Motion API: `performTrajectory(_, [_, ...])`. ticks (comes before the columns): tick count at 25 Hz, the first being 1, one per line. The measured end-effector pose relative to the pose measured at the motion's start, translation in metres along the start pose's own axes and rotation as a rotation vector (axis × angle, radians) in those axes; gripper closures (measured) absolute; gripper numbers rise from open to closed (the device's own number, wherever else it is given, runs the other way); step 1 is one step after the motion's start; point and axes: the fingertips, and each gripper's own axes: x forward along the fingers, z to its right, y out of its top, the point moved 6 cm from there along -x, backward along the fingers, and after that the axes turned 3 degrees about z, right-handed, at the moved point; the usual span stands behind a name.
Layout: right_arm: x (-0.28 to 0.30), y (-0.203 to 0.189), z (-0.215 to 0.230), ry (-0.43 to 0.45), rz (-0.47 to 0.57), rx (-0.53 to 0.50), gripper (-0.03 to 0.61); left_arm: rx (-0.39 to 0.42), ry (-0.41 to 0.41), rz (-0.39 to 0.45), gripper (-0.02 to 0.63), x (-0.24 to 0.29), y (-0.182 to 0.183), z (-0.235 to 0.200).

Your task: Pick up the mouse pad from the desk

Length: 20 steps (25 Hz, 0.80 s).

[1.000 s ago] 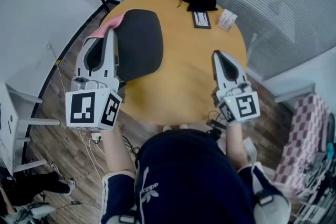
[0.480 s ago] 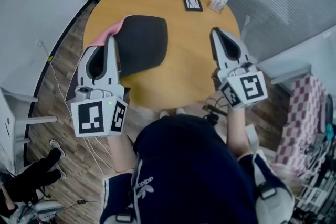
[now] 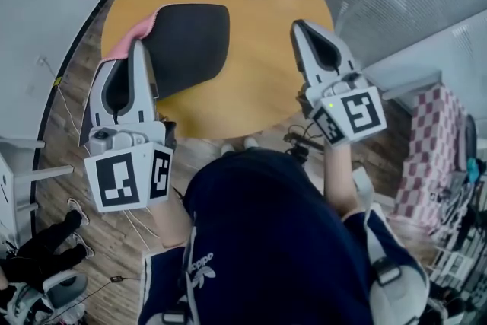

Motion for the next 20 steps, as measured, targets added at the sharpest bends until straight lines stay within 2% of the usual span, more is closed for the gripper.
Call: performTrajectory(20, [-0.01,-0.007,-0.002,0.01,-0.018,-0.001,0.575,-0.022,0.008,-0.048,0.595,-0.006,-0.017,0.008])
